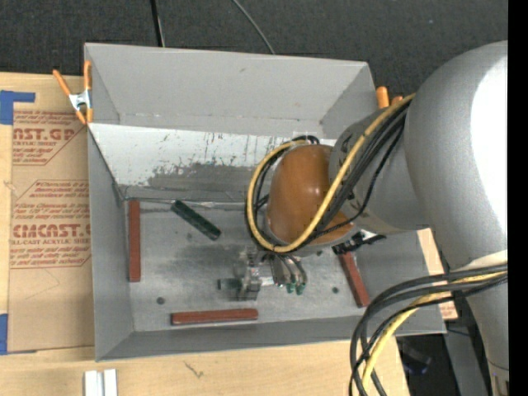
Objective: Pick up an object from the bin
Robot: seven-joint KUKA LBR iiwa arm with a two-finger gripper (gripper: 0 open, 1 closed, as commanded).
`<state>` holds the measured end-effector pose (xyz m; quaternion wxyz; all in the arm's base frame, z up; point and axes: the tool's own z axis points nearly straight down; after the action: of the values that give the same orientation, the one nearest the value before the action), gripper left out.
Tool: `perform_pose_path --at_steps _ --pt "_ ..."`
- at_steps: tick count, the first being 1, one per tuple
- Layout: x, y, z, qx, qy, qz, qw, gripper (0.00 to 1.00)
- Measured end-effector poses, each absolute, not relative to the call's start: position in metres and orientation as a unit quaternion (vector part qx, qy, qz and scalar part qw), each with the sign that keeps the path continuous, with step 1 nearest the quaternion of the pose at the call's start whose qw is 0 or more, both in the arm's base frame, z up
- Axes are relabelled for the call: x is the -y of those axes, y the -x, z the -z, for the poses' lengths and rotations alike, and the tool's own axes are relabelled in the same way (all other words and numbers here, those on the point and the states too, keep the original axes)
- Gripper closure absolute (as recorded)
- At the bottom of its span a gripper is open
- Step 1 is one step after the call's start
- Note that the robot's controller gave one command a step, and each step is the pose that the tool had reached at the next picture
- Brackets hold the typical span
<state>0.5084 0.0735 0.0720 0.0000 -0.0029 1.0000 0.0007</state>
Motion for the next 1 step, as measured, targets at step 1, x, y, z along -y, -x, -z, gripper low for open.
perform_pose_path --at_steps 1 --pt "-0.0734 -0.5084 -0.072 -1.0 0.003 -0.001 0.0 1.0"
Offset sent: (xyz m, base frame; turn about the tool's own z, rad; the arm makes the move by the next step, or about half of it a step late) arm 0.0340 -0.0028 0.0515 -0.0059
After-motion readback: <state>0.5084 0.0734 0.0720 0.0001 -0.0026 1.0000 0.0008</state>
